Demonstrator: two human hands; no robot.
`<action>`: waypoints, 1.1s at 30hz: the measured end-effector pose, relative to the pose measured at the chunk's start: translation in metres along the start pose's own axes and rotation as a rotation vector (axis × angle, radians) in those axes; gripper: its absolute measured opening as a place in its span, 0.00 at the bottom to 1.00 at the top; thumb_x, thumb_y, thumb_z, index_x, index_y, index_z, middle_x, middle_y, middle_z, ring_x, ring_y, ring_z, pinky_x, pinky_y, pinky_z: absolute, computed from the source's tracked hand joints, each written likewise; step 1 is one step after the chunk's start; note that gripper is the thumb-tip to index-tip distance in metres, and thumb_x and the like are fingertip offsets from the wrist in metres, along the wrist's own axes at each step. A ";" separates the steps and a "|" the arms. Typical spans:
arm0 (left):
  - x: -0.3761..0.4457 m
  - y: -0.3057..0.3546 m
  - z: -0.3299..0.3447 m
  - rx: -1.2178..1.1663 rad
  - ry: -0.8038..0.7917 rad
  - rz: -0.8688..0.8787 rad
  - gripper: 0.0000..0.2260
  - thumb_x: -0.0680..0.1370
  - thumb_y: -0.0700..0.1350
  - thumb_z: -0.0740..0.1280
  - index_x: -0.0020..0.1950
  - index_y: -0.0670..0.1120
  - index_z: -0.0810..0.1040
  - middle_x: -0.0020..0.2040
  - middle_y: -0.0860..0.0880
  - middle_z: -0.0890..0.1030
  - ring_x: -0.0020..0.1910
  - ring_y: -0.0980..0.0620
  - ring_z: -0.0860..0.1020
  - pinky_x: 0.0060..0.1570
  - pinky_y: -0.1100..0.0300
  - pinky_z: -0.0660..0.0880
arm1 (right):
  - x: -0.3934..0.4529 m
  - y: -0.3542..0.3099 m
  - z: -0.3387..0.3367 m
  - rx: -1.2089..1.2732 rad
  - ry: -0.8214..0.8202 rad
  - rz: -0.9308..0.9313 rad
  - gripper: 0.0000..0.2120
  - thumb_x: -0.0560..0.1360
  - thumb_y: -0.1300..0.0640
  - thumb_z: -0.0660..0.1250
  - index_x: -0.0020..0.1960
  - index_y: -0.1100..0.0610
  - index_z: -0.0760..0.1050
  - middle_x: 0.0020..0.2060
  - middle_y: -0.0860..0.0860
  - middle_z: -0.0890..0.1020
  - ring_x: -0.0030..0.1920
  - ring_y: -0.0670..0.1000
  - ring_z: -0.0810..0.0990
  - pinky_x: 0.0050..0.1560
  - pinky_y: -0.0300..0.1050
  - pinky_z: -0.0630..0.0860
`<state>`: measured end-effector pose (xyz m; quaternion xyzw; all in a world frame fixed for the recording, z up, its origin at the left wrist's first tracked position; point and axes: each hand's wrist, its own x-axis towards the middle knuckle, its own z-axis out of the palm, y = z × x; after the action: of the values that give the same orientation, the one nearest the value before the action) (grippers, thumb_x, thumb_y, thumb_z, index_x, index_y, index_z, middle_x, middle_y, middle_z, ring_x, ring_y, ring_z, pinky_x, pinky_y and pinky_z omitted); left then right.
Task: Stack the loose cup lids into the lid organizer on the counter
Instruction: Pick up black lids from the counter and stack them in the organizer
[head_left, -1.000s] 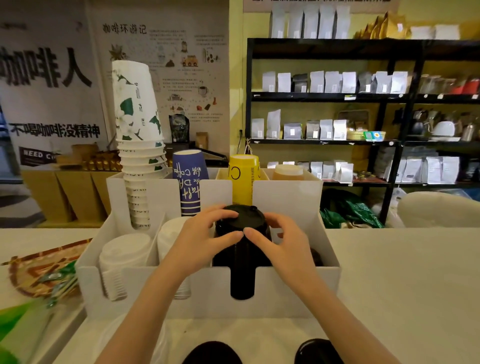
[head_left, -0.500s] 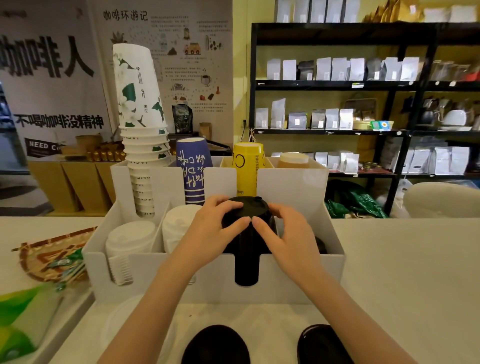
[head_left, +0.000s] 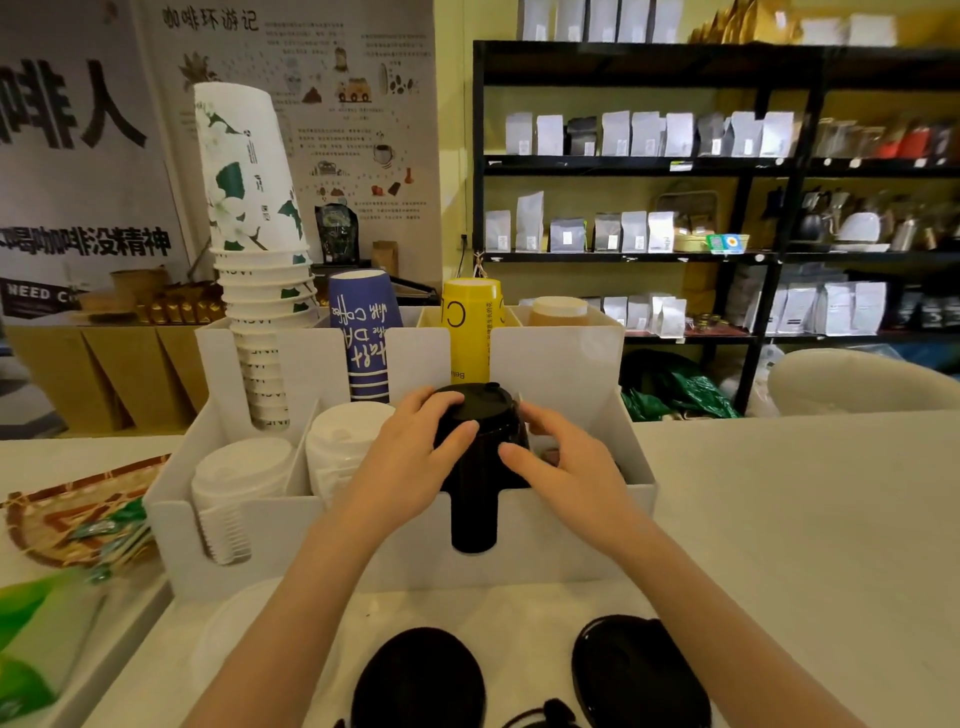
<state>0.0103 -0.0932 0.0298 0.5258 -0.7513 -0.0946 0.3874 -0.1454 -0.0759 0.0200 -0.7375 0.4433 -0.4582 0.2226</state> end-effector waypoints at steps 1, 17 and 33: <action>-0.001 0.004 0.000 0.033 0.003 -0.013 0.19 0.77 0.50 0.57 0.68 0.48 0.64 0.72 0.47 0.62 0.68 0.52 0.62 0.63 0.64 0.59 | -0.003 0.000 -0.004 0.023 -0.001 0.033 0.15 0.74 0.55 0.63 0.57 0.42 0.68 0.47 0.35 0.73 0.51 0.35 0.73 0.55 0.31 0.70; -0.040 0.053 0.038 0.028 -0.146 0.316 0.16 0.74 0.51 0.64 0.60 0.49 0.73 0.60 0.50 0.76 0.57 0.54 0.72 0.57 0.61 0.67 | -0.130 0.040 -0.068 -0.275 -0.215 0.334 0.24 0.69 0.48 0.69 0.63 0.46 0.68 0.57 0.44 0.76 0.57 0.41 0.73 0.51 0.31 0.69; -0.068 0.049 0.080 0.164 -0.877 0.144 0.32 0.64 0.56 0.73 0.64 0.49 0.68 0.62 0.49 0.74 0.59 0.50 0.71 0.56 0.59 0.70 | -0.145 0.054 -0.066 -0.271 -0.239 0.418 0.30 0.62 0.47 0.75 0.62 0.45 0.69 0.54 0.41 0.73 0.57 0.43 0.70 0.54 0.36 0.67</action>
<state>-0.0690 -0.0348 -0.0308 0.4113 -0.8842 -0.2215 -0.0046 -0.2541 0.0259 -0.0572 -0.7019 0.6136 -0.2488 0.2624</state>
